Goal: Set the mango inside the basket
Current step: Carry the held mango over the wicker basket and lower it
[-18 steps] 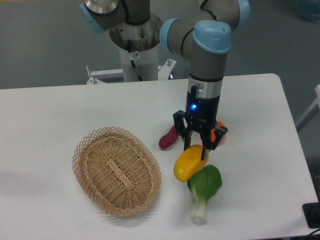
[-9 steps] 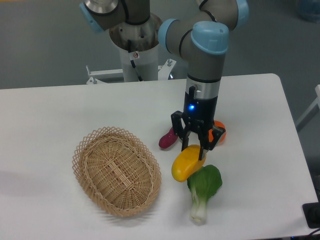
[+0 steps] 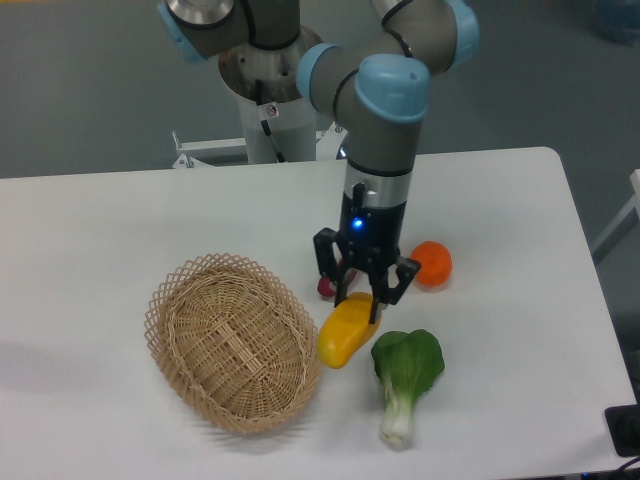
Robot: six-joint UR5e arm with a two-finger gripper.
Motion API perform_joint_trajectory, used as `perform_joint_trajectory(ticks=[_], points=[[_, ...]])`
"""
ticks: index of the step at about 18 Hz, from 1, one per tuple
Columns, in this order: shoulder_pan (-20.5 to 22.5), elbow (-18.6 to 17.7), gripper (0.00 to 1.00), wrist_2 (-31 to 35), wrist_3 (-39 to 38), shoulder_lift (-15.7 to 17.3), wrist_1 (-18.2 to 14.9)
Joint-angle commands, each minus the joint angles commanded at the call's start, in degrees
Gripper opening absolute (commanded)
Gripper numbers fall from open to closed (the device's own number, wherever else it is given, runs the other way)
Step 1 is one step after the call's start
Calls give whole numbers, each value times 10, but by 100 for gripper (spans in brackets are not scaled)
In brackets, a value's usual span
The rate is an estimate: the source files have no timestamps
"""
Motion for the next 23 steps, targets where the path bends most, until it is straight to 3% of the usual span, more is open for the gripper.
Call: perform_joint_trajectory(ticks=[8, 23], points=[[-88, -8, 42, 105, -52, -25, -3], [-146, -12, 42, 124, -74, -69, -6]])
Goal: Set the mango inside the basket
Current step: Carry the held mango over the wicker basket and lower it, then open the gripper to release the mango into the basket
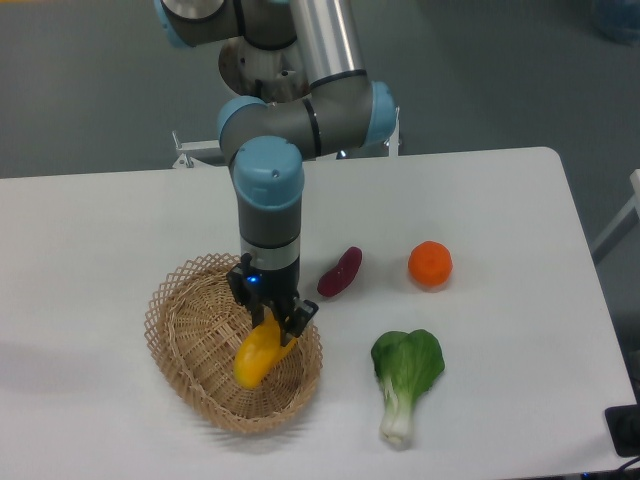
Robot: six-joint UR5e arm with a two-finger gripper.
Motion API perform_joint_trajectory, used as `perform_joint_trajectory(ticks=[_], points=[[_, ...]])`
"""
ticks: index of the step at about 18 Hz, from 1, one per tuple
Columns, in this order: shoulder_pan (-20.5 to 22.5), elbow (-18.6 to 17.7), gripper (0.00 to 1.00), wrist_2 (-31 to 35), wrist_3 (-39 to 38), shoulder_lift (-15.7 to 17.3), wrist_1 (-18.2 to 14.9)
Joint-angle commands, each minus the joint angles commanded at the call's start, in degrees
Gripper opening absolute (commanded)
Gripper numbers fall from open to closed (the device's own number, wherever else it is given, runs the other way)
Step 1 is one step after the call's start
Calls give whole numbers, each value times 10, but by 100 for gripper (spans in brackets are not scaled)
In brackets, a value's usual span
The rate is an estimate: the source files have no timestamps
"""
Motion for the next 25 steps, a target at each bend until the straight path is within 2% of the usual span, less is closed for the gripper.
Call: perform_joint_trajectory(ticks=[4, 12, 15, 16, 18, 19, 20, 25], points=[[-26, -11, 42, 29, 0, -3, -1], [-36, -11, 42, 34, 2, -15, 0], [-36, -11, 46, 34, 2, -17, 1], [-36, -10, 54, 34, 3, -18, 1], [-36, -6, 80, 34, 5, -18, 2], [-36, -4, 87, 34, 4, -18, 2], [-36, -4, 99, 34, 5, -18, 3], [-35, 8, 100, 45, 5, -14, 3]])
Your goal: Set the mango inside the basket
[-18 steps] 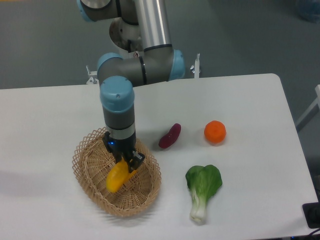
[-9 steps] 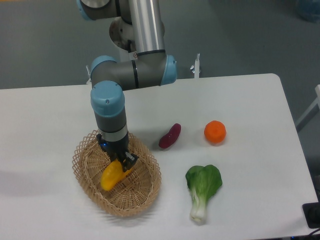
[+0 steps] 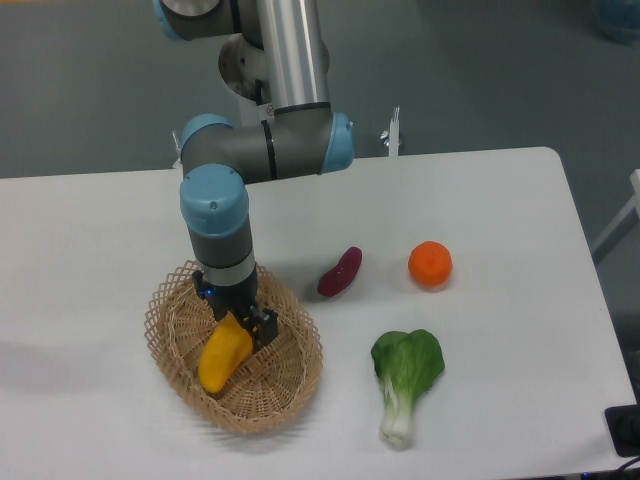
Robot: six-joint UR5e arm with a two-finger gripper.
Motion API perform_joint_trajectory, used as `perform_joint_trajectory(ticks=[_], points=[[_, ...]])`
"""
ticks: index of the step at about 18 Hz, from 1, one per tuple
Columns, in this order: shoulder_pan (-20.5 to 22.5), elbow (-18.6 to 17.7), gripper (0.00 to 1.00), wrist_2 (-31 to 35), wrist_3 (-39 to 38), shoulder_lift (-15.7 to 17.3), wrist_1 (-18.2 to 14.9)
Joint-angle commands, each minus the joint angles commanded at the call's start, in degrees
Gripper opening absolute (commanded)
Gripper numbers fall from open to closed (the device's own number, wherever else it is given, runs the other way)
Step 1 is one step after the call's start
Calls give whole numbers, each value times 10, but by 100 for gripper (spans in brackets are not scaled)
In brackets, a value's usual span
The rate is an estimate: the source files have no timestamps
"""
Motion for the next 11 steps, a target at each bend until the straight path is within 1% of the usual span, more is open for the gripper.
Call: perform_joint_trajectory(ticks=[4, 5, 6, 9, 11], points=[[3, 28, 100, 3, 2, 1, -2], [7, 28, 100, 3, 3, 4, -3], [15, 28, 100, 2, 4, 7, -3], [45, 31, 100, 1, 17, 32, -5], [72, 31, 100, -2, 50, 46, -9]])
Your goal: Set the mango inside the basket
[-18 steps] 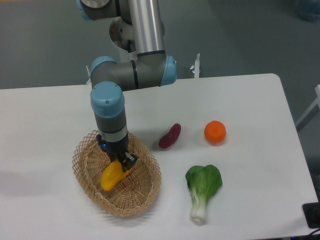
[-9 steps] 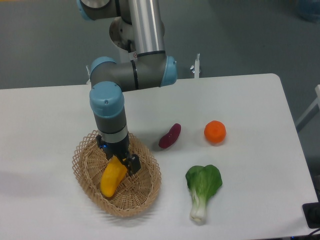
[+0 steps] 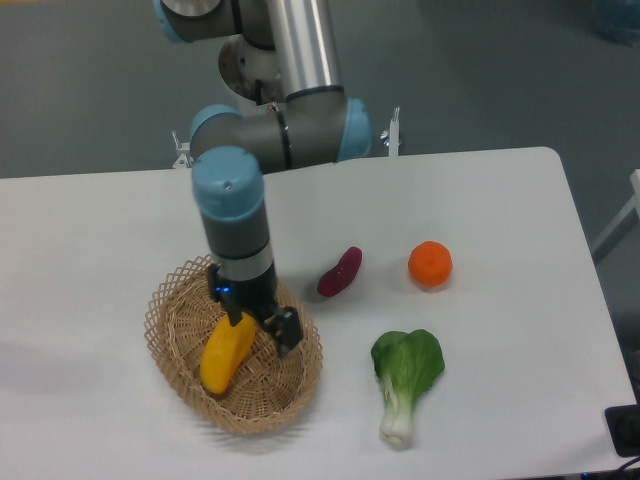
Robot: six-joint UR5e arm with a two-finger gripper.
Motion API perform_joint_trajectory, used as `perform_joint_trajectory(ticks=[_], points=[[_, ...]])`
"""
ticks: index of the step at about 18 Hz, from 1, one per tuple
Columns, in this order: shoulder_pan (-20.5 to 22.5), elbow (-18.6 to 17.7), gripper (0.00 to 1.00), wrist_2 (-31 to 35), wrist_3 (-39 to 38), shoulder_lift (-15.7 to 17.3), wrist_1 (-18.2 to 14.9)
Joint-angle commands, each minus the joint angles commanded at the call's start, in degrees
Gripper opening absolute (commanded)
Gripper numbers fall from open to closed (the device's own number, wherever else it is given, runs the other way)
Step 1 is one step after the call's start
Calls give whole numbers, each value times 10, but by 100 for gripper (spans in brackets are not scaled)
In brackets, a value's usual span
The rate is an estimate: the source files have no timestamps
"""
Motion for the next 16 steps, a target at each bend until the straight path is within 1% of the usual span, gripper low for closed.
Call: perform_joint_trajectory(ticks=[2, 3, 5, 6, 8, 9, 10, 11, 14, 16], points=[[19, -2, 100, 0, 34, 9, -8], [32, 0, 100, 0, 54, 9, -23], [62, 0, 100, -1, 105, 25, -53], [77, 0, 100, -1, 133, 35, -65], [105, 3, 100, -1, 180, 39, -85], [120, 6, 100, -2, 199, 47, -94], [134, 12, 100, -3, 213, 56, -104], [145, 20, 100, -4, 230, 58, -119], [178, 56, 100, -10, 286, 58, -167], [188, 78, 100, -15, 295, 58, -190]])
